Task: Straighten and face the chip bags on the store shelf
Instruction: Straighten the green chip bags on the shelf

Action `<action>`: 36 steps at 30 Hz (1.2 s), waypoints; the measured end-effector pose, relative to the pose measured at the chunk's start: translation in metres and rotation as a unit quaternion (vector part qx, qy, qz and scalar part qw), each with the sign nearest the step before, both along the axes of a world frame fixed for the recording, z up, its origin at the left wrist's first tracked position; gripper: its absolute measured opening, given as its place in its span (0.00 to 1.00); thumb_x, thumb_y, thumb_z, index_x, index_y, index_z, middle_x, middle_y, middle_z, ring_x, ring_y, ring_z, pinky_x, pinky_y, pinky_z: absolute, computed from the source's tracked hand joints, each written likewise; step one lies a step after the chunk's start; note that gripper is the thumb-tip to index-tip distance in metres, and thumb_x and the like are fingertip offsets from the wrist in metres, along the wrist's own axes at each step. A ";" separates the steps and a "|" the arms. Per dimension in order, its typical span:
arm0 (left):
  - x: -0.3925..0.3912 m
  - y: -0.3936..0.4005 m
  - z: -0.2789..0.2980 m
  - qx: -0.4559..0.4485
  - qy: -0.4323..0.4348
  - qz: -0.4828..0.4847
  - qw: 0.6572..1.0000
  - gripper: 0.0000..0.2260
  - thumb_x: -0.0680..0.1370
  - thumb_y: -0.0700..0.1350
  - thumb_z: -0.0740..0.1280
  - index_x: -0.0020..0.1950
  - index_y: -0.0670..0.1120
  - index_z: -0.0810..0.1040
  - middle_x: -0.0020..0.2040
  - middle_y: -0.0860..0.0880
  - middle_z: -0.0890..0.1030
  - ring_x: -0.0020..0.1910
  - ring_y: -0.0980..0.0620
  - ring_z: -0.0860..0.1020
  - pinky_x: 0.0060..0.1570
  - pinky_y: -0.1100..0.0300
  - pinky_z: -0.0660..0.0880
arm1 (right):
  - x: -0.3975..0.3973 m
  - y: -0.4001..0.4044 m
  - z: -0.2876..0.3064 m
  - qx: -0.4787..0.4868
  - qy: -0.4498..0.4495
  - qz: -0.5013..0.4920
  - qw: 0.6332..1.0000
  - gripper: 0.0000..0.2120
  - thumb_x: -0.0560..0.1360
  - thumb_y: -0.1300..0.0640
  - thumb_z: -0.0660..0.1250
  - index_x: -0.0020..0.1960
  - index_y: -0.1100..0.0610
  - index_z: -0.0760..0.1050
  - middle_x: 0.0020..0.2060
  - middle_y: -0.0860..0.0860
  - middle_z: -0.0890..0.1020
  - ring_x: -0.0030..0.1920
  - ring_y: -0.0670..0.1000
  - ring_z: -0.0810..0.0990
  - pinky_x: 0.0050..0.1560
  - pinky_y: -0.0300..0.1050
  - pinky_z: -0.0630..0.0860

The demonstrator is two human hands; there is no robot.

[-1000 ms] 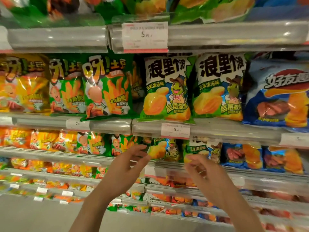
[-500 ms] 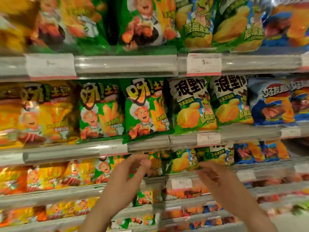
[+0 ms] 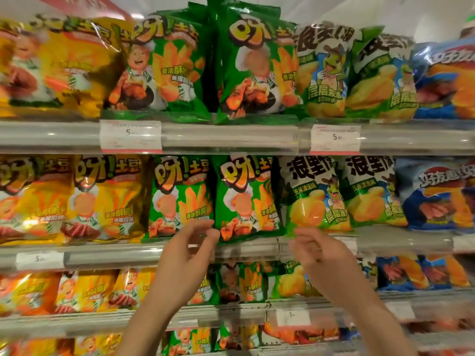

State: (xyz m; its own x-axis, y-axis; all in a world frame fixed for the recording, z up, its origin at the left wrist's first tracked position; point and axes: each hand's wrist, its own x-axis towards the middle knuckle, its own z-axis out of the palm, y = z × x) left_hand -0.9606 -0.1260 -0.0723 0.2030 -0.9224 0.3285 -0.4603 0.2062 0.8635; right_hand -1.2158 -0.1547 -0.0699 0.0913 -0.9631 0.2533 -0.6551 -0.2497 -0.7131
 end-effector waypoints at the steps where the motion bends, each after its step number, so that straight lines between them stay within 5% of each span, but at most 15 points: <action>1: -0.005 -0.007 0.005 -0.017 -0.006 0.015 1.000 0.13 0.79 0.55 0.65 0.62 0.58 0.75 0.55 0.63 0.79 0.53 0.68 0.77 0.45 0.73 0.72 | 0.005 -0.010 0.005 -0.013 -0.017 0.001 1.000 0.14 0.79 0.46 0.65 0.64 0.46 0.75 0.52 0.38 0.80 0.53 0.38 0.78 0.58 0.42 0.77; 4: -0.021 -0.033 0.017 -0.050 -0.016 0.037 0.998 0.24 0.80 0.58 0.64 0.74 0.55 0.65 0.69 0.57 0.72 0.65 0.61 0.72 0.62 0.62 0.72 | 0.024 -0.046 0.019 -0.065 -0.047 -0.004 0.997 0.21 0.78 0.42 0.64 0.68 0.49 0.72 0.56 0.41 0.78 0.56 0.41 0.77 0.60 0.46 0.77; 7: -0.039 -0.056 0.026 -0.037 -0.025 0.063 0.997 0.31 0.81 0.60 0.59 0.81 0.53 0.53 0.79 0.53 0.61 0.77 0.54 0.60 0.75 0.53 0.59 | 0.045 -0.075 0.023 -0.065 -0.095 0.013 0.993 0.28 0.77 0.36 0.62 0.71 0.48 0.68 0.59 0.42 0.76 0.58 0.43 0.77 0.60 0.46 0.76; 10: -0.056 -0.070 0.035 0.014 0.003 0.060 0.998 0.32 0.83 0.59 0.55 0.82 0.48 0.46 0.81 0.50 0.55 0.79 0.52 0.56 0.72 0.60 0.54 | 0.062 -0.089 0.025 0.001 -0.137 0.039 0.990 0.29 0.78 0.35 0.60 0.73 0.49 0.64 0.55 0.41 0.74 0.56 0.43 0.75 0.56 0.41 0.71; 14: -0.066 -0.085 0.044 0.056 0.096 0.058 0.992 0.30 0.83 0.60 0.52 0.81 0.49 0.48 0.71 0.50 0.71 0.67 0.54 0.73 0.64 0.68 0.67 | 0.060 -0.097 0.021 0.024 -0.197 0.046 0.979 0.18 0.79 0.39 0.63 0.65 0.44 0.66 0.48 0.34 0.75 0.46 0.34 0.75 0.43 0.28 0.70; 17: -0.067 -0.100 0.042 0.051 0.147 0.054 0.986 0.32 0.82 0.62 0.53 0.81 0.48 0.50 0.77 0.47 0.65 0.75 0.48 0.65 0.69 0.57 0.62 | 0.053 -0.105 0.019 0.006 -0.239 0.032 0.970 0.16 0.79 0.41 0.65 0.64 0.45 0.70 0.52 0.40 0.81 0.52 0.39 0.79 0.43 0.29 0.72; 20: -0.068 -0.107 0.036 0.027 0.152 0.061 0.986 0.32 0.82 0.60 0.55 0.81 0.45 0.52 0.77 0.46 0.64 0.75 0.48 0.64 0.66 0.60 0.61 | 0.054 -0.108 0.018 0.012 -0.250 0.035 0.968 0.18 0.78 0.41 0.65 0.65 0.46 0.72 0.56 0.44 0.82 0.54 0.42 0.80 0.46 0.33 0.74; 24: -0.066 -0.106 0.024 -0.007 0.131 0.079 0.988 0.31 0.82 0.61 0.56 0.80 0.46 0.55 0.77 0.47 0.65 0.74 0.51 0.65 0.71 0.57 0.63 | 0.052 -0.107 0.014 0.059 -0.274 0.044 0.959 0.23 0.76 0.38 0.66 0.66 0.45 0.68 0.51 0.38 0.80 0.49 0.35 0.79 0.39 0.30 0.74; 27: -0.066 -0.106 0.026 0.008 0.146 0.066 0.987 0.31 0.82 0.62 0.54 0.80 0.48 0.54 0.78 0.48 0.63 0.75 0.49 0.64 0.73 0.54 0.62 | 0.051 -0.111 0.022 0.076 -0.267 0.050 0.959 0.31 0.73 0.31 0.64 0.71 0.44 0.65 0.51 0.35 0.76 0.51 0.38 0.76 0.52 0.41 0.74; 31: -0.065 -0.110 0.033 0.072 0.153 0.049 0.984 0.30 0.82 0.62 0.51 0.81 0.50 0.52 0.79 0.48 0.61 0.77 0.46 0.61 0.72 0.51 0.59 | 0.054 -0.119 0.032 0.117 -0.260 0.042 0.958 0.39 0.72 0.28 0.61 0.77 0.44 0.59 0.65 0.45 0.72 0.69 0.53 0.70 0.67 0.50 0.66; 33: -0.062 -0.112 0.033 0.073 0.150 0.044 0.985 0.30 0.82 0.63 0.52 0.81 0.50 0.54 0.79 0.48 0.62 0.77 0.46 0.61 0.72 0.50 0.59 | 0.057 -0.118 0.031 0.112 -0.249 0.042 0.961 0.37 0.72 0.27 0.61 0.75 0.43 0.61 0.68 0.46 0.72 0.69 0.52 0.71 0.67 0.49 0.66; 36: -0.059 -0.115 0.032 0.082 0.162 0.041 0.982 0.30 0.82 0.63 0.52 0.81 0.51 0.54 0.79 0.49 0.62 0.77 0.47 0.61 0.72 0.50 0.59 | 0.060 -0.117 0.030 0.087 -0.253 0.039 0.963 0.30 0.73 0.30 0.61 0.71 0.41 0.65 0.59 0.41 0.74 0.59 0.46 0.70 0.61 0.43 0.66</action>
